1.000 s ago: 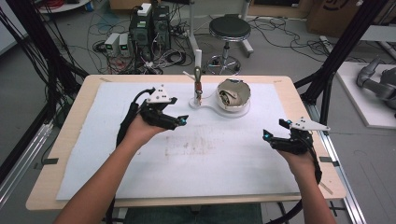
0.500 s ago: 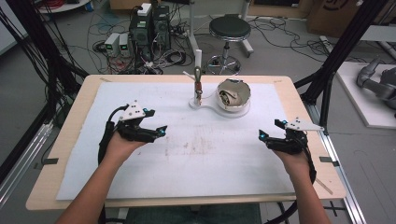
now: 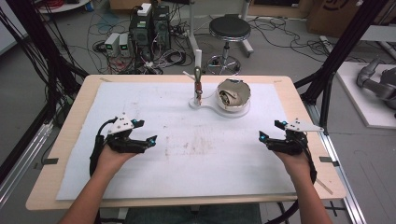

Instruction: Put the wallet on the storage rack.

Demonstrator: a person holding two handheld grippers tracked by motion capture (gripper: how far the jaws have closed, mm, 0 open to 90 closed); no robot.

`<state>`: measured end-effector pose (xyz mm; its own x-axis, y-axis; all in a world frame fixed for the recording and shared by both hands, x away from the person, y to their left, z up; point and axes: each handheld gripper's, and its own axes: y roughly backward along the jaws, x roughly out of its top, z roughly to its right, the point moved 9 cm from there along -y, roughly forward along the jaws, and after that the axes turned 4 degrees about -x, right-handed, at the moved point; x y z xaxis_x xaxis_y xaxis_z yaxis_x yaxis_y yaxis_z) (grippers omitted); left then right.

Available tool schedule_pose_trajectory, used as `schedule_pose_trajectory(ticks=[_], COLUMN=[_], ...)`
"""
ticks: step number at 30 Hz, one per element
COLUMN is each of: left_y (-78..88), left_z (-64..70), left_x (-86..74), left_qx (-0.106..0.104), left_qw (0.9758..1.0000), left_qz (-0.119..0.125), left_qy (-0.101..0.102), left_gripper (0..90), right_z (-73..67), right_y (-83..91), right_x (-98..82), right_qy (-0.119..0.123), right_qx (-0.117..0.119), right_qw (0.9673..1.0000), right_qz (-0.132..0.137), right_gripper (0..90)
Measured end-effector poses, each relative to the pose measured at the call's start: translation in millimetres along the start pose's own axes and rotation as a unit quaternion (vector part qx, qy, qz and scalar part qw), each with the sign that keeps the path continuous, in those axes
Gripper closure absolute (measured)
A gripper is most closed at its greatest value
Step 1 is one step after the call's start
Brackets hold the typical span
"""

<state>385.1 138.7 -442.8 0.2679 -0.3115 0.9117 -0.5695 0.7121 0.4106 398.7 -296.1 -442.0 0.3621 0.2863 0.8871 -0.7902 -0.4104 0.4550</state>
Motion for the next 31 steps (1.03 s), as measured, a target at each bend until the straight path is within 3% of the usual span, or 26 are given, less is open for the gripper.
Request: schedule_pose_trajectory(ticks=[13,31], left_y=[18.1,16.4], left_z=[-16.8,-18.5], left_x=[-8.6,-9.7], left_qx=[0.025,0.025], left_qw=[0.9992,0.9993], left_qz=[0.012,0.01], left_qy=[0.029,0.026], left_gripper=[21.1,21.1], right_z=[-0.2,-0.5], right_y=[-2.2,-2.2], right_x=[0.6,-1.0], right_qy=[0.002,0.0], right_qx=[-0.001,-0.002], right_qw=[1.0,1.0], right_qz=[-0.001,-0.003], right_gripper=[20.2,20.2])
